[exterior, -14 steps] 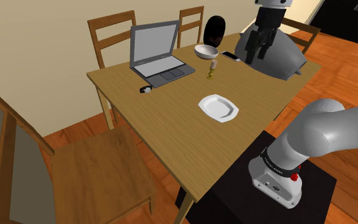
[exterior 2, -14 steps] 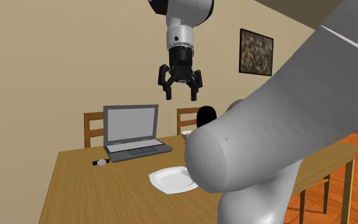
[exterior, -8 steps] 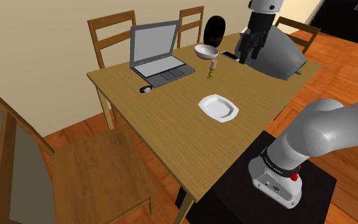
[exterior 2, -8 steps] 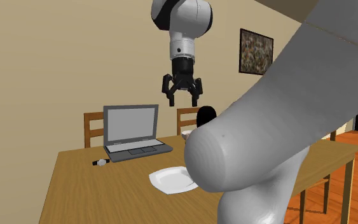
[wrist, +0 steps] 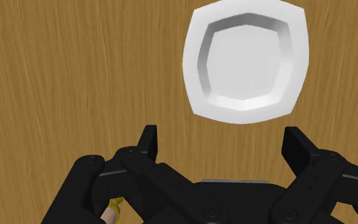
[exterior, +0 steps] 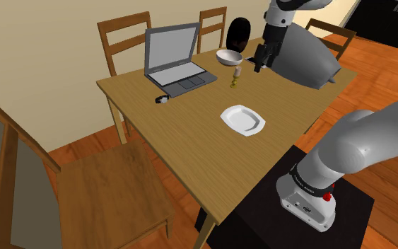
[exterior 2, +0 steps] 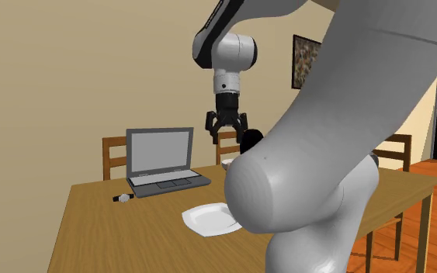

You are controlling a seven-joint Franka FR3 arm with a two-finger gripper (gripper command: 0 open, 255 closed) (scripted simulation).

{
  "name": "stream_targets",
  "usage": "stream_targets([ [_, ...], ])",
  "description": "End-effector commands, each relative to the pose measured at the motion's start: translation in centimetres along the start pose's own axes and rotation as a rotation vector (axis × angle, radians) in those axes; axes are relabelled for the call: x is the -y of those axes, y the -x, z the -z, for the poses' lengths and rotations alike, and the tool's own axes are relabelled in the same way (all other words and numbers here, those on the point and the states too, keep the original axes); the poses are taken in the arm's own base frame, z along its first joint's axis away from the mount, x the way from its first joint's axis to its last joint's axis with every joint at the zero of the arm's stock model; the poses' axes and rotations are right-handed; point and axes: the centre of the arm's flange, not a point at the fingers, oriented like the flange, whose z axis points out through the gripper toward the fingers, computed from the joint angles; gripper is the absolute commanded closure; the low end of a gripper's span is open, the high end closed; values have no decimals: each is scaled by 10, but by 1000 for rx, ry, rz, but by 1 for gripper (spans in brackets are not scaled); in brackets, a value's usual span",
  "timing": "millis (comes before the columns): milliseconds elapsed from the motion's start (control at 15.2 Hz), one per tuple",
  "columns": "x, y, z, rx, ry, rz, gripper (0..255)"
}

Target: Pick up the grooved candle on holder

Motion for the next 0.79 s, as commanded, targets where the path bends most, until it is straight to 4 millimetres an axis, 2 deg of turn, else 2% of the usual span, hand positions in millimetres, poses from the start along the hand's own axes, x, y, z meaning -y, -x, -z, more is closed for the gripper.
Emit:
stream_targets([
  [0,-16,-20,-15,-10,5,3,0],
  [726,-97,-118,-68,-61,26,16,0],
])
